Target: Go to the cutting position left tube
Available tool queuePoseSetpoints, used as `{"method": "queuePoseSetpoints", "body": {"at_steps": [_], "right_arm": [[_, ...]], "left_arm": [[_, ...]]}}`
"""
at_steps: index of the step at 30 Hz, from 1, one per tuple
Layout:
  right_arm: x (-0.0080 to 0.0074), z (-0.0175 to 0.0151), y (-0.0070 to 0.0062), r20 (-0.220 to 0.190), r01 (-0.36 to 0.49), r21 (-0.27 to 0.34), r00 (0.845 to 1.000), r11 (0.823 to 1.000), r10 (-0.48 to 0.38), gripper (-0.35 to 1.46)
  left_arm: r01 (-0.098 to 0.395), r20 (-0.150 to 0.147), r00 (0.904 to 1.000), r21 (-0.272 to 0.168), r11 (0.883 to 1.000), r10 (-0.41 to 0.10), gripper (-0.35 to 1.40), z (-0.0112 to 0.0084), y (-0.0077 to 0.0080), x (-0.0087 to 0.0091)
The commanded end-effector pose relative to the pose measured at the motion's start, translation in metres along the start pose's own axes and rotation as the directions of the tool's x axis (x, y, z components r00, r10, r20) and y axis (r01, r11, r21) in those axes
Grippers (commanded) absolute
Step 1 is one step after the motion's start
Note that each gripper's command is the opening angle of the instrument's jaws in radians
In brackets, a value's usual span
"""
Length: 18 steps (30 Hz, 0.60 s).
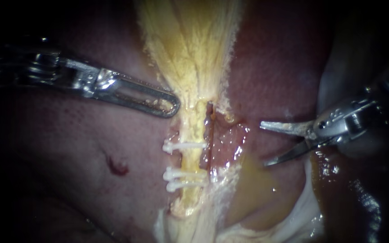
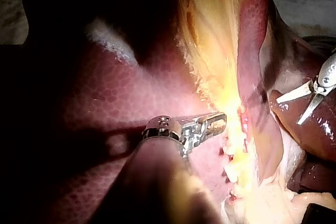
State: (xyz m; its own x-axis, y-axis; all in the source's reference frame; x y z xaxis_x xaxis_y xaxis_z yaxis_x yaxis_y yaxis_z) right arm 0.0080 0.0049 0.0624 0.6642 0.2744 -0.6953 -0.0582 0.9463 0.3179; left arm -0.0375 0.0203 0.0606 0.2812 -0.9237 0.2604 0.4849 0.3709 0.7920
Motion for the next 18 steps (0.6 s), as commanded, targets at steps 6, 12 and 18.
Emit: {"method": "queuePoseSetpoints", "body": {"at_steps": [6,12,18], "right_arm": [[0.0,0.0,0.0,0.0,0.0,0.0,1.0,1.0,0.0,1.44],[0.0001,-0.0001,0.0,0.001,0.0,-0.003,1.0,1.0,0.0,1.44],[0.0001,0.0,0.0,0.001,-0.001,-0.003,1.0,1.0,0.001,1.44]], "left_arm": [[0.005,0.007,1.0,-0.005,1.0,-0.005,-0.35,-0.0032,0.0001,-0.001],[0.006,0.018,0.9998,-0.019,1.0,-0.006,-0.35,-0.0061,0.0002,-0.0007],[0.006,0.02,0.9998,-0.021,1.0,-0.005,-0.35,-0.0066,0.0003,-0.0005]]}}
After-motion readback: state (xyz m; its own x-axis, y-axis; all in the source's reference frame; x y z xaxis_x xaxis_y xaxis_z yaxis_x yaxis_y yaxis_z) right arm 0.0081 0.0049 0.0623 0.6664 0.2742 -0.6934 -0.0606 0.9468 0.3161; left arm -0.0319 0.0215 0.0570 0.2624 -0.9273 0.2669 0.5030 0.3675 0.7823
